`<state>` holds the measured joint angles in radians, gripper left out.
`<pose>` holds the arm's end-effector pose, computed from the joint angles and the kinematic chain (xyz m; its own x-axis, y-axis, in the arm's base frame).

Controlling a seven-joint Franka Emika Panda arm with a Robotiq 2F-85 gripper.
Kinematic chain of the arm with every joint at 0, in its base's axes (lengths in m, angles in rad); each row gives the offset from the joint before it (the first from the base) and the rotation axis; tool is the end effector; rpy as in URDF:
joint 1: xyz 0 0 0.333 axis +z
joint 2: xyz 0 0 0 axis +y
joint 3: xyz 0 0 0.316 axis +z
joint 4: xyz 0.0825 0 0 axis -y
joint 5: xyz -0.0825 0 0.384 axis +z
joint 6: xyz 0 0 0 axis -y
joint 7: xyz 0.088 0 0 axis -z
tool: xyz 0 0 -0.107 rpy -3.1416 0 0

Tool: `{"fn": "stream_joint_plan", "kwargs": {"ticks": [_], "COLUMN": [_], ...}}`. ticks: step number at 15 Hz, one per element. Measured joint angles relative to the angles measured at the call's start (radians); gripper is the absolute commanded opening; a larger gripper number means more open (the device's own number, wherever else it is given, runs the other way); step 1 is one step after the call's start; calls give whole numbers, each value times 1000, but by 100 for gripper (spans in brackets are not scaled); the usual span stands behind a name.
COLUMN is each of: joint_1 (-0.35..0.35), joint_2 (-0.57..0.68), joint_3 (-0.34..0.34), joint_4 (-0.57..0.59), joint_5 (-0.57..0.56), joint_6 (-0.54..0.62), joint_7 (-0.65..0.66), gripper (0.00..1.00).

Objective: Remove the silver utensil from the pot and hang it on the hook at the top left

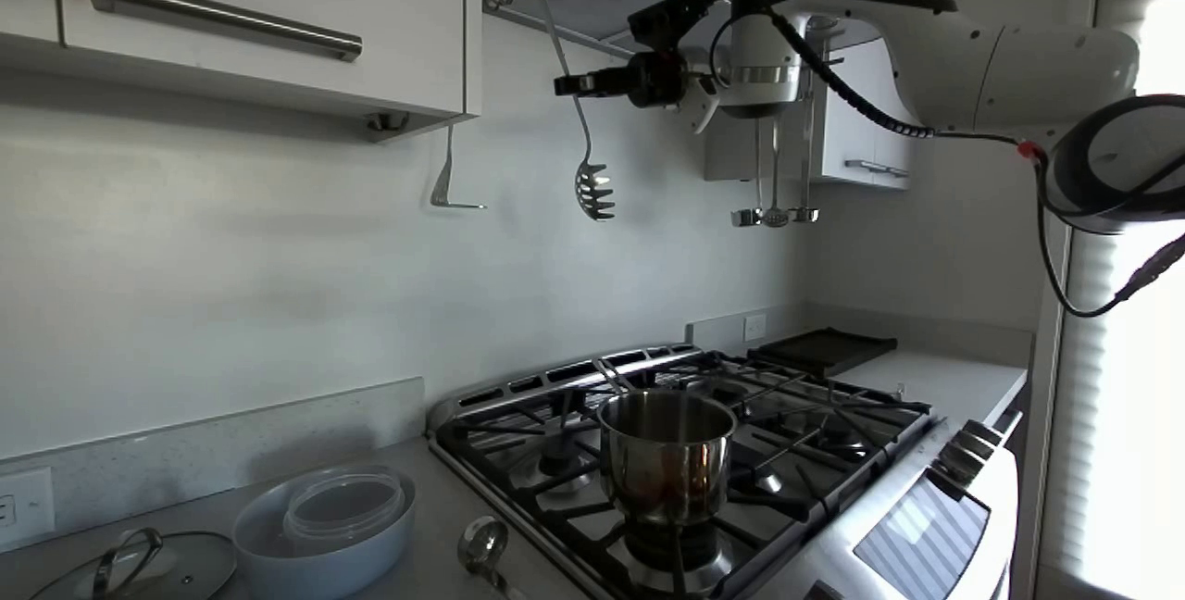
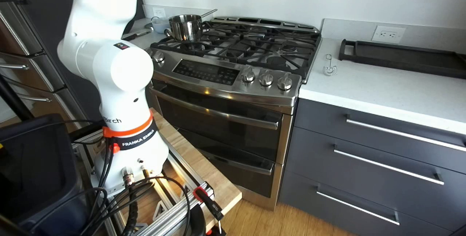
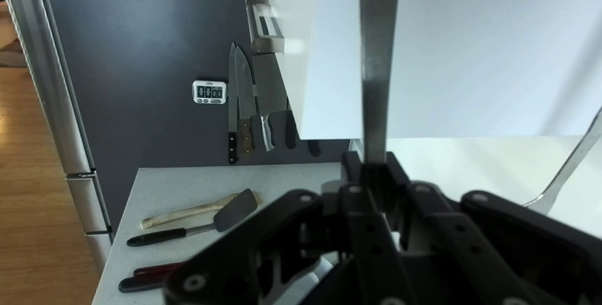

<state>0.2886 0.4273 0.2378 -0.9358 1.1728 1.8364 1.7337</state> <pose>0.5765 0.3572 0.7517 0.1630 -0.1955 -0.9671 -0.9754 -0.1793 -0.1281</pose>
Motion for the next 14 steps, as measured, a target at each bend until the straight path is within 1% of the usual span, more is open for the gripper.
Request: {"fn": "stream_joint_plan", "kwargs": {"ticks": [4,14], "joint_1": [-1,-20], "joint_2": [13,19], "joint_3": [0,0], "joint_4": [19,54], "joint_5": [0,0], "joint_6": [-33,-65], "joint_7": [15,25], "gripper": [3,3]}}
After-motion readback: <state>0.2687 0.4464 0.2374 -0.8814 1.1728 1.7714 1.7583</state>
